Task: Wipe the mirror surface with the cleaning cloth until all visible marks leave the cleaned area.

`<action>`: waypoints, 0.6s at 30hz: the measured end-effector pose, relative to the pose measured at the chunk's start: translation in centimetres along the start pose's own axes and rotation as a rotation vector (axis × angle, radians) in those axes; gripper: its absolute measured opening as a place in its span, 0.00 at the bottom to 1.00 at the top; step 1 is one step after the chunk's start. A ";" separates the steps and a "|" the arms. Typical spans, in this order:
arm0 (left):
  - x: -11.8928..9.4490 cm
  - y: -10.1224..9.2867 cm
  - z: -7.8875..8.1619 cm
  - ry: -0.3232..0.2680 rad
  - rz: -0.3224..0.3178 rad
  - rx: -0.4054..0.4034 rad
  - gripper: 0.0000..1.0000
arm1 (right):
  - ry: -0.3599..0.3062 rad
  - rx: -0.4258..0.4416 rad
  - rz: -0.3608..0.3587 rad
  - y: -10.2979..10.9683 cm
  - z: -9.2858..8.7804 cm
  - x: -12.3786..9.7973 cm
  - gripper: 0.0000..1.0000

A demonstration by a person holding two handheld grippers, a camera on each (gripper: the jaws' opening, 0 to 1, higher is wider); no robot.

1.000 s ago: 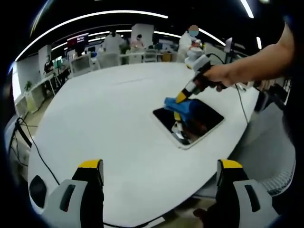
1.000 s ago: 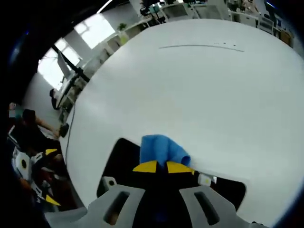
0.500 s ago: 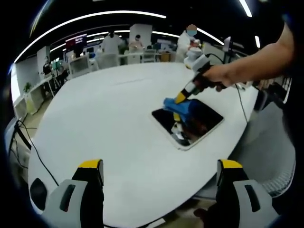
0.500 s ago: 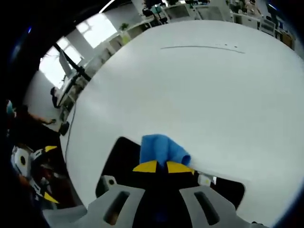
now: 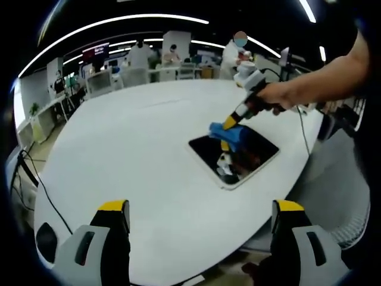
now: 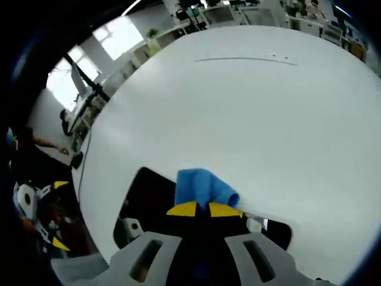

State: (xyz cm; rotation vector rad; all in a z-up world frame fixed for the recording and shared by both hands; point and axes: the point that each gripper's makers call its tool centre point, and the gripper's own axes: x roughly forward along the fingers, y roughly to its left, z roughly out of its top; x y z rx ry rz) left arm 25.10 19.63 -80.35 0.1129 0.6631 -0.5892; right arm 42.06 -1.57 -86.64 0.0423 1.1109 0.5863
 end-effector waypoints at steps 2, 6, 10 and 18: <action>0.1 -0.1 0.1 -0.002 -0.002 0.001 1.00 | 0.000 0.002 -0.006 -0.3 -0.1 -0.2 0.00; 0.1 -0.2 0.2 -0.004 -0.005 0.004 1.00 | -0.001 0.008 -0.013 -0.8 -0.3 -0.5 0.00; 0.1 -0.3 0.4 -0.004 -0.004 0.007 1.00 | 0.000 0.011 -0.022 -1.4 -0.4 -0.7 0.00; 0.0 -0.4 0.6 -0.005 0.000 0.008 1.00 | -0.001 0.026 -0.040 -2.7 -0.8 -1.3 0.00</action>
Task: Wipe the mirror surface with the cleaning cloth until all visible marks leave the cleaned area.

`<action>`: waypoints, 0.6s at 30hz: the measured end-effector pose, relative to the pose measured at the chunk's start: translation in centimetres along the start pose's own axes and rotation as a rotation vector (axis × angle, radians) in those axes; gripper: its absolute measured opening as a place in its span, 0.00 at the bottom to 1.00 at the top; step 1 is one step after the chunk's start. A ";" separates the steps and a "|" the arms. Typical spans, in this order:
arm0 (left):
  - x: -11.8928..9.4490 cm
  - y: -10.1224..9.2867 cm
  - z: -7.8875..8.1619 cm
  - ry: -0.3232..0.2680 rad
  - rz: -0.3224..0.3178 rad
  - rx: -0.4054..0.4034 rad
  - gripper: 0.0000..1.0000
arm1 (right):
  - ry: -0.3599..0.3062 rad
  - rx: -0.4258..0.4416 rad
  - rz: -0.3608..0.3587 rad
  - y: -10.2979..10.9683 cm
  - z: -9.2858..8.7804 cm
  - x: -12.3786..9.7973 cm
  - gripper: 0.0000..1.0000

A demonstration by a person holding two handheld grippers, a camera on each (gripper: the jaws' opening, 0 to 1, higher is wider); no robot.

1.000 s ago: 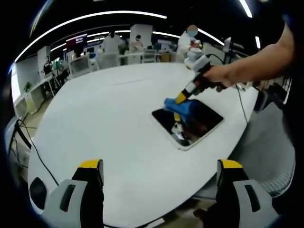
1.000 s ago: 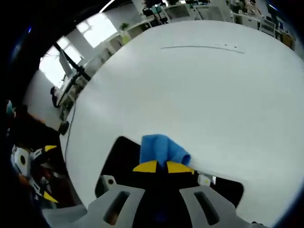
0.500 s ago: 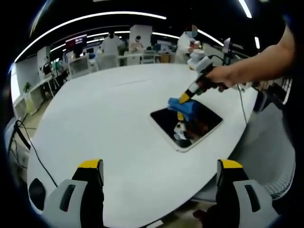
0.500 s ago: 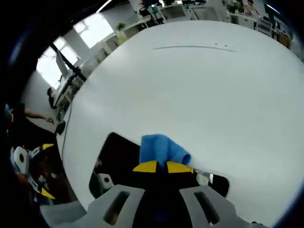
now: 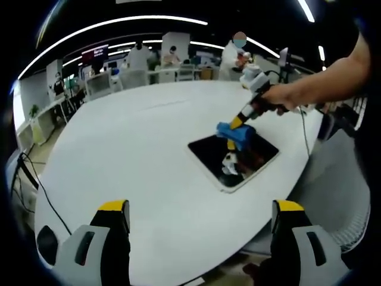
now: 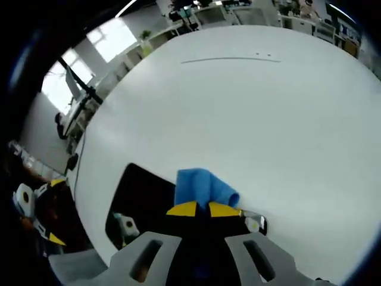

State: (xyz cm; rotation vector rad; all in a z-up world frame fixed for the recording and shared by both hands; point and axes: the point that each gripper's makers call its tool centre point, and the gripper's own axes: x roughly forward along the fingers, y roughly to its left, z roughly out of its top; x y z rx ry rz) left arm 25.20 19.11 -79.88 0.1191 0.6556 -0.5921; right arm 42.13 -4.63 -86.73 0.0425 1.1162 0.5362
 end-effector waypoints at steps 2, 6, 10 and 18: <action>0.0 0.0 0.1 -0.002 0.000 0.000 1.00 | 0.000 0.000 -0.004 -0.2 0.0 -0.1 0.00; 0.0 -0.2 0.2 -0.003 -0.001 0.002 1.00 | -0.001 0.002 -0.011 -0.4 -0.1 -0.1 0.00; 0.0 -0.2 0.3 -0.004 0.001 0.005 1.00 | -0.004 -0.001 -0.017 -0.3 -0.2 -0.1 0.00; -0.3 -0.2 0.3 -0.005 0.006 0.008 1.00 | -0.004 -0.021 -0.028 0.2 -0.8 -0.3 0.00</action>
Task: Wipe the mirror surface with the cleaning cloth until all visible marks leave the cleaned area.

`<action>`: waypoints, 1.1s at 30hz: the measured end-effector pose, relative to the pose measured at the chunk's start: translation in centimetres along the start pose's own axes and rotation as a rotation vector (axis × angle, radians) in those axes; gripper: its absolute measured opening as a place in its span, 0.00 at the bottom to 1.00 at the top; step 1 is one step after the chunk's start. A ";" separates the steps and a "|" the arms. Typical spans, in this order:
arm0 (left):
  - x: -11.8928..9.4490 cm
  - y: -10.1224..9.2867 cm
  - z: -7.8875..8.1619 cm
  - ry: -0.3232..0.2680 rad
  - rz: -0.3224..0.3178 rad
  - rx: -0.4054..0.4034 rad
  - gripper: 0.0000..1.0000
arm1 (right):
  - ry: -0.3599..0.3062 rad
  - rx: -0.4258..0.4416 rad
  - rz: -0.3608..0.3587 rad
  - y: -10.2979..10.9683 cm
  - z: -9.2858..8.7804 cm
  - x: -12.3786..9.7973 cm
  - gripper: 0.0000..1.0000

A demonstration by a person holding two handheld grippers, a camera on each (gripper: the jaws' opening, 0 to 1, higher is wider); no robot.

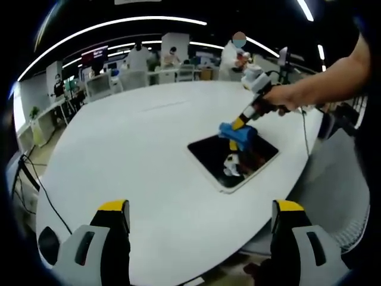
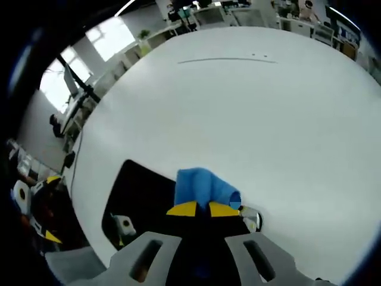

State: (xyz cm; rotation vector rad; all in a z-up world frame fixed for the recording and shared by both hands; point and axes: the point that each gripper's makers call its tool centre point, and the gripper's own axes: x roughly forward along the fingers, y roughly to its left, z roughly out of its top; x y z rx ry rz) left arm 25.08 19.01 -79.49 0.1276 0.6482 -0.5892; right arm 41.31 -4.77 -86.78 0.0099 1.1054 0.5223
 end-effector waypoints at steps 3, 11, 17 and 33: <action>-0.1 0.0 0.2 -0.005 0.000 0.001 1.00 | 0.001 -0.034 -0.007 0.3 -0.4 -0.2 0.00; -0.2 -0.4 0.2 -0.012 -0.002 0.006 1.00 | 0.005 -0.036 -0.006 0.6 -1.3 -0.5 0.00; -0.4 -0.5 0.2 -0.016 -0.004 0.010 1.00 | 0.009 -0.014 0.002 1.0 -2.4 -1.0 0.00; -0.7 -0.9 0.7 -0.033 -0.013 0.030 1.00 | 0.013 -0.017 0.008 2.2 -5.2 -2.2 0.00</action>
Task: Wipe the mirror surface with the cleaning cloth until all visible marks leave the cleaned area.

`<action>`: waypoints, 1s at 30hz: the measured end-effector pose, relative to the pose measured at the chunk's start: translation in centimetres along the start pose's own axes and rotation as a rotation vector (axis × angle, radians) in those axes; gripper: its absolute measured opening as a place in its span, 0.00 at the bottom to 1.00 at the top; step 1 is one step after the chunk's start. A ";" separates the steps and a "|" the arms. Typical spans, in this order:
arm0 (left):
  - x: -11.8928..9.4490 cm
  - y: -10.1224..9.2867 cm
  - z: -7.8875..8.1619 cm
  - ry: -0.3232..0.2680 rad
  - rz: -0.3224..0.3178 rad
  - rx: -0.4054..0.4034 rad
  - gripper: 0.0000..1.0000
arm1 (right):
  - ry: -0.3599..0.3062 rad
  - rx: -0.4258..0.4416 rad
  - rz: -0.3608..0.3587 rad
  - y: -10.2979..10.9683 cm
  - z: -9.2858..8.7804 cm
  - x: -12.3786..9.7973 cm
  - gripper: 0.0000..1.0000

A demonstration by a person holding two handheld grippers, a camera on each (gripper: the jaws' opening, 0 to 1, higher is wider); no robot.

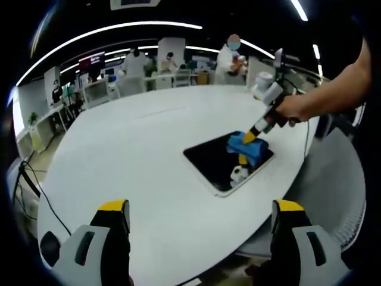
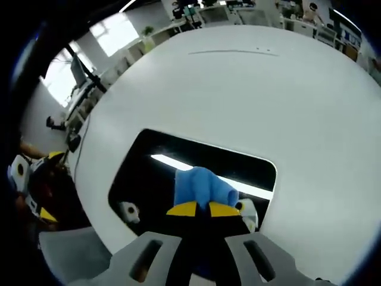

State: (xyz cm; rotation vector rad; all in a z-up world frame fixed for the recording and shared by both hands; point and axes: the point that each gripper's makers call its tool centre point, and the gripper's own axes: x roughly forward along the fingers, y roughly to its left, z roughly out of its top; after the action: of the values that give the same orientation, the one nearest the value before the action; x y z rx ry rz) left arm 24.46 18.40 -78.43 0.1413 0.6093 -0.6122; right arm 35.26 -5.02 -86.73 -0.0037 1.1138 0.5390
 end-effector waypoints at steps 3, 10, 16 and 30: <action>-0.1 -0.1 0.0 -0.004 0.000 0.001 1.00 | 0.000 0.003 0.001 0.2 -0.4 -0.2 0.00; -0.1 -0.5 -0.1 -0.011 -0.008 0.002 1.00 | 0.004 0.008 0.005 0.8 -1.5 -0.6 0.00; 0.1 -0.8 0.0 -0.015 -0.014 0.006 1.00 | 0.003 0.015 0.009 1.2 -2.4 -0.9 0.00; 0.6 -1.2 1.0 -0.032 -0.027 0.028 1.00 | 0.009 0.028 0.030 2.2 -4.6 -1.8 0.00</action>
State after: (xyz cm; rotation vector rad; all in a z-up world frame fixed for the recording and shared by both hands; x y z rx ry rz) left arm 24.60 16.81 -77.88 0.1490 0.5726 -0.6479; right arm 29.81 -5.04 -86.74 0.0347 1.1317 0.5510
